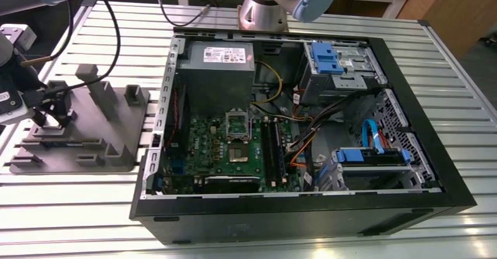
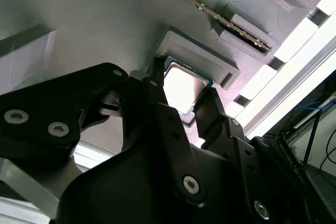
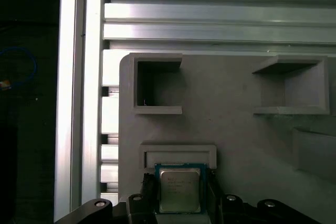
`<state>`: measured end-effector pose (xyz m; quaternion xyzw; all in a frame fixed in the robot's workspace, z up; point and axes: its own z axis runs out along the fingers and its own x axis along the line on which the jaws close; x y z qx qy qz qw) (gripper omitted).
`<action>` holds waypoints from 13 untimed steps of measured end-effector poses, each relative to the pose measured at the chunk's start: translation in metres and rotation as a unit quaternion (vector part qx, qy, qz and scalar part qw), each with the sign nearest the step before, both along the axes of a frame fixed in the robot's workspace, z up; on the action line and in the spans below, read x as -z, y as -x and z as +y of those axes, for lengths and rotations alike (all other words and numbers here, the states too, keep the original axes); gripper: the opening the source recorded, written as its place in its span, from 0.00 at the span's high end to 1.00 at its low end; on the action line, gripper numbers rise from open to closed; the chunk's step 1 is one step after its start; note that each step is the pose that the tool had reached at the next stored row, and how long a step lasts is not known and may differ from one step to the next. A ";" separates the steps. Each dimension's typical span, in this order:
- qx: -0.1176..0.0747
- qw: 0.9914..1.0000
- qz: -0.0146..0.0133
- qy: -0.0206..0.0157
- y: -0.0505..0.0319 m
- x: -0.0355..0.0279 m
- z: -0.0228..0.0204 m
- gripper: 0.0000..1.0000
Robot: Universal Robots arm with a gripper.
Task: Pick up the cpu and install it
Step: 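Pick up the cpu and move it towards the insertion slot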
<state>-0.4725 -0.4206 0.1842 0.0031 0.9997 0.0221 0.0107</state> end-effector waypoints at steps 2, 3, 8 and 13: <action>0.000 1.000 0.000 0.000 0.0000 0.0000 0.0001 0.53; 0.000 1.000 0.000 0.000 0.0000 0.0001 0.0001 0.53; 0.000 1.000 0.000 0.000 0.0001 0.0001 0.0001 0.52; 0.000 1.000 0.000 0.000 0.0002 0.0001 0.0001 0.45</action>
